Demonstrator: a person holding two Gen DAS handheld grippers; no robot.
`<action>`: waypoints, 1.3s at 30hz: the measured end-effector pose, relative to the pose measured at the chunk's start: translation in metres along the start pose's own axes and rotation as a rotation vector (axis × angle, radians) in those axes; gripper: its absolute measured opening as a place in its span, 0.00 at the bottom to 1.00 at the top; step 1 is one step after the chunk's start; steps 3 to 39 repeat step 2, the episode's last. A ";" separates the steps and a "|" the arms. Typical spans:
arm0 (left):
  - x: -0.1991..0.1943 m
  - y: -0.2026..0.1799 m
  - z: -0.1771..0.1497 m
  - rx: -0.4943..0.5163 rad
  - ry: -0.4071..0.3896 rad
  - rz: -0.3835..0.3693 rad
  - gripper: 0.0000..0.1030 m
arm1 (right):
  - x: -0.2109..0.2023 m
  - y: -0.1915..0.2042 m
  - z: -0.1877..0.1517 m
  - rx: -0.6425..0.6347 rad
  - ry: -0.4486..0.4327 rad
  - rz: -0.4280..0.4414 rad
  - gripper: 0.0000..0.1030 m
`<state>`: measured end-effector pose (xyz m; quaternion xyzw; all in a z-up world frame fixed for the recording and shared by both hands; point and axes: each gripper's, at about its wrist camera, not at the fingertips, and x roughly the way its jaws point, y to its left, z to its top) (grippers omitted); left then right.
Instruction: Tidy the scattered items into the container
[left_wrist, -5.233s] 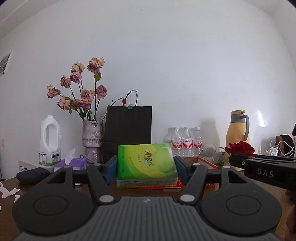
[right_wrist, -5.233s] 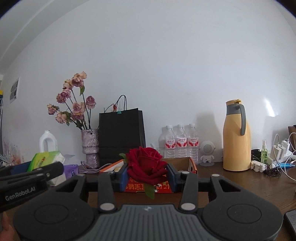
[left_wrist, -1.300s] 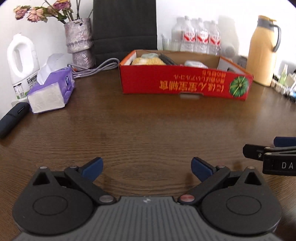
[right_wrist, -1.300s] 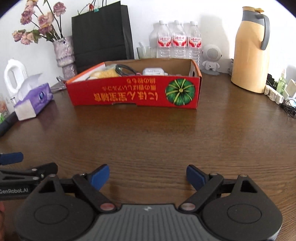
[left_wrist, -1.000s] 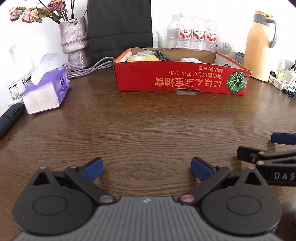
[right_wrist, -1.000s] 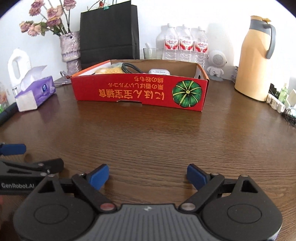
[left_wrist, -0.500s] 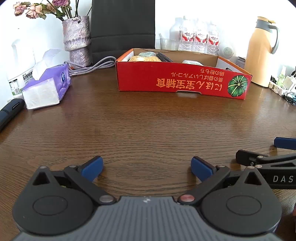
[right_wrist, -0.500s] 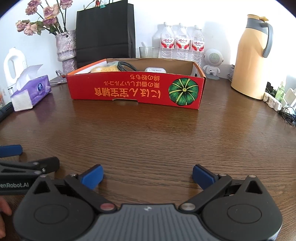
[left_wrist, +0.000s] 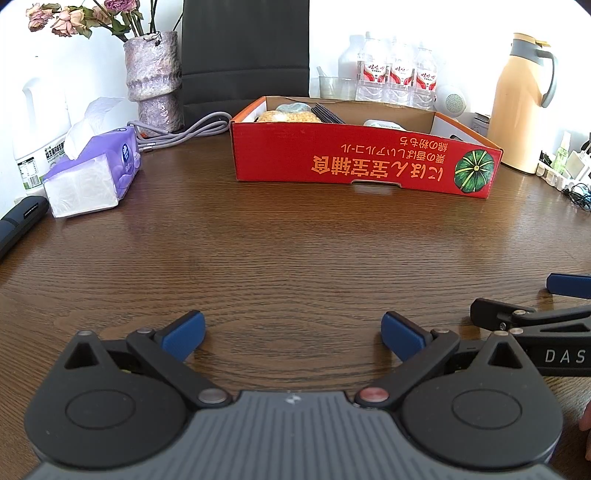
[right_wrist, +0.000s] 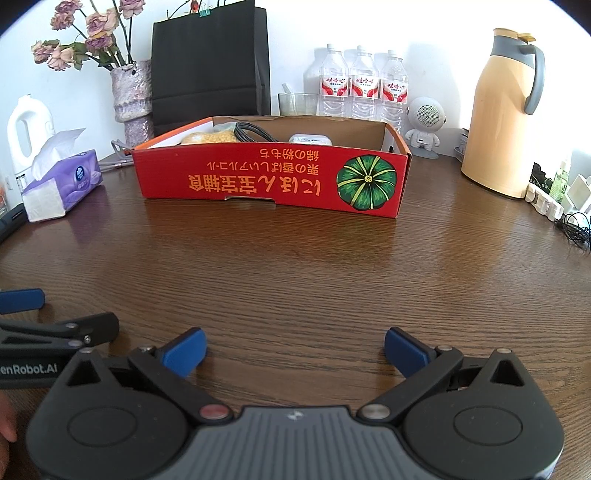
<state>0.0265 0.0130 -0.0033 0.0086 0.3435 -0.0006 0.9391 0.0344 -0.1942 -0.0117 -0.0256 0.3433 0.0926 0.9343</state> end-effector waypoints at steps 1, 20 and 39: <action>0.000 0.000 0.000 0.000 0.000 0.000 1.00 | 0.000 0.000 0.000 0.000 0.000 0.000 1.00; 0.000 0.000 0.000 0.000 0.000 0.000 1.00 | 0.000 0.000 0.000 0.000 0.000 0.000 1.00; 0.000 0.000 0.000 0.000 0.000 0.000 1.00 | 0.000 0.000 0.000 0.000 0.000 0.000 1.00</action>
